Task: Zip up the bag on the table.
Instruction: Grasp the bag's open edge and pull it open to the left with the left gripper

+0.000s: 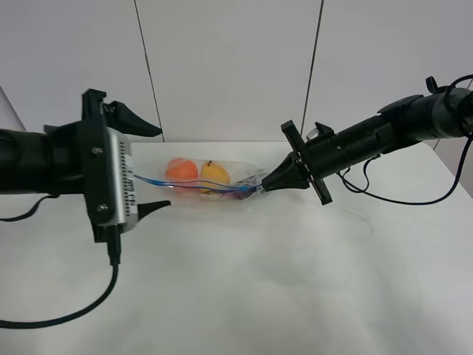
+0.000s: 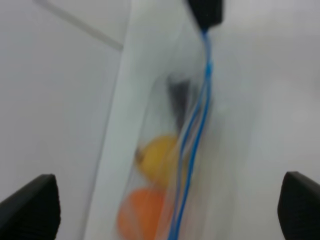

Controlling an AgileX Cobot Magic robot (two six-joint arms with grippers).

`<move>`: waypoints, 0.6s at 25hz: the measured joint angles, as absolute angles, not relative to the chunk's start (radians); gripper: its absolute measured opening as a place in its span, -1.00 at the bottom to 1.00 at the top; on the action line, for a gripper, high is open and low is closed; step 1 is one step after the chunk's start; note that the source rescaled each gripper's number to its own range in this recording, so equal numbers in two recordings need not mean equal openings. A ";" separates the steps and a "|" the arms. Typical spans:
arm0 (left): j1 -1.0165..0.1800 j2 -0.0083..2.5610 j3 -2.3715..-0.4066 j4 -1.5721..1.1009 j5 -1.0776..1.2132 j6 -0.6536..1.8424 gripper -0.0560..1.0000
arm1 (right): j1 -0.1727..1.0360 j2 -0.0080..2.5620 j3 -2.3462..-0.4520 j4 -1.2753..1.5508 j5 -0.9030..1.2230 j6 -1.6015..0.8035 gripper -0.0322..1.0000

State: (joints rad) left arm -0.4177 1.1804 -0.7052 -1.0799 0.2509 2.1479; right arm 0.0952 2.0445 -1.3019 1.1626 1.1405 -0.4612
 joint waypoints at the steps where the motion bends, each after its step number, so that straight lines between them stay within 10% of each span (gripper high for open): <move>1: -0.444 1.203 -0.705 -1.120 0.235 2.174 1.00 | 0.095 2.045 -1.302 1.163 1.141 -0.461 -0.93; 15: -0.590 1.577 -0.894 -1.279 0.129 2.306 1.00 | 0.095 2.045 -1.302 1.163 1.142 -0.461 -0.93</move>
State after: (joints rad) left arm -0.5900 1.5774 -0.8944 -1.2795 0.1287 2.3060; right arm 0.0952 2.0445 -1.3019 1.1626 1.1424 -0.4612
